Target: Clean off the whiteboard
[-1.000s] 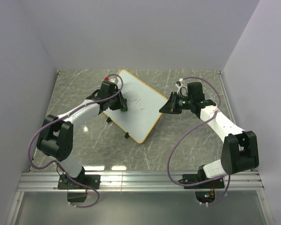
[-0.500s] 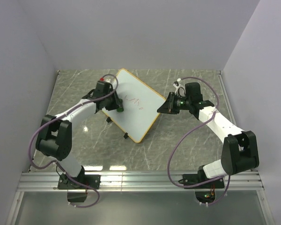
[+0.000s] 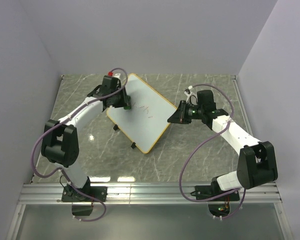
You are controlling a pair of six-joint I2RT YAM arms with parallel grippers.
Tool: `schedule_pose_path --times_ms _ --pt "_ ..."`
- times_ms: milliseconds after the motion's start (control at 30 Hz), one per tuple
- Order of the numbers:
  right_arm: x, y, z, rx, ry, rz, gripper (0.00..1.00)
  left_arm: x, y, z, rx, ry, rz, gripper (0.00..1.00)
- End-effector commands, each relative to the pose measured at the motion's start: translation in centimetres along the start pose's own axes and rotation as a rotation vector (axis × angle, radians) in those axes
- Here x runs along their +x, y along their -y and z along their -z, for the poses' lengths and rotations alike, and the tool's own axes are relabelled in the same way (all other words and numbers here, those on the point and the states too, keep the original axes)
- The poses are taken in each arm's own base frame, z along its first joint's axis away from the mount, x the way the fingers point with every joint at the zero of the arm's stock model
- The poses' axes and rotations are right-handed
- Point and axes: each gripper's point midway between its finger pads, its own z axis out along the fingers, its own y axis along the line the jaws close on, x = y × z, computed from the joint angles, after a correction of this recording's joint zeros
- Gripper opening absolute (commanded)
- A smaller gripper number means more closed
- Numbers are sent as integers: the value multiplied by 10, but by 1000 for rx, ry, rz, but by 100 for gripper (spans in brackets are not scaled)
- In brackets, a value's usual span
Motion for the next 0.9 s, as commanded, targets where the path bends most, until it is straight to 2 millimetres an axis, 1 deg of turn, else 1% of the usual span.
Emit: schedule_pose_path --times_ms 0,67,100,167,200,267,300,333,400,433,500,533,567,600,667,700,767,800,867 --pt "11 -2 -4 15 -25 23 0 4 63 5 104 -12 -136 0" --pt "11 -2 -6 14 -29 24 0 10 82 4 140 -26 -147 0" --pt "10 -3 -7 13 -29 24 0 22 96 2 165 -50 -157 0" --pt "8 -5 -8 8 -26 28 0 36 108 0 185 -80 -163 0" --pt "8 -5 -9 8 -28 27 0 50 120 -2 202 -106 -175 0" --pt "7 -5 -9 7 -29 31 0 64 129 -3 209 -132 -197 0" --pt "6 -6 -10 4 -30 32 0 75 138 -3 217 -149 -217 0" --pt "6 -5 -10 4 -31 29 0 80 140 -3 214 -156 -229 0" --pt "7 -5 -12 2 -34 29 0 85 145 -3 218 -168 -241 0" --pt "8 -5 -12 1 -36 28 0 81 146 -3 214 -159 -246 0" --pt "9 -3 -13 2 -41 28 0 79 139 -5 174 -162 -264 0" --pt "10 -4 -13 2 -45 30 0 71 138 -6 158 -144 -272 0" --pt "9 -5 -12 2 -42 35 0 69 130 -10 127 -142 -286 0" --pt "9 -4 -13 1 -45 36 0 63 117 -13 95 -146 -275 0" --pt "10 -4 -13 6 -51 39 0 55 100 -20 63 -150 -263 0" --pt "10 -4 -12 7 -52 41 0 46 81 -24 31 -148 -240 0" --pt "10 -4 -11 10 -52 45 0 41 59 -31 -11 -154 -237 0" --pt "10 -4 -11 11 -52 47 0 35 42 -35 -41 -150 -223 0" --pt "11 -4 -10 13 -58 53 0 37 21 -43 -76 -167 -226 0"
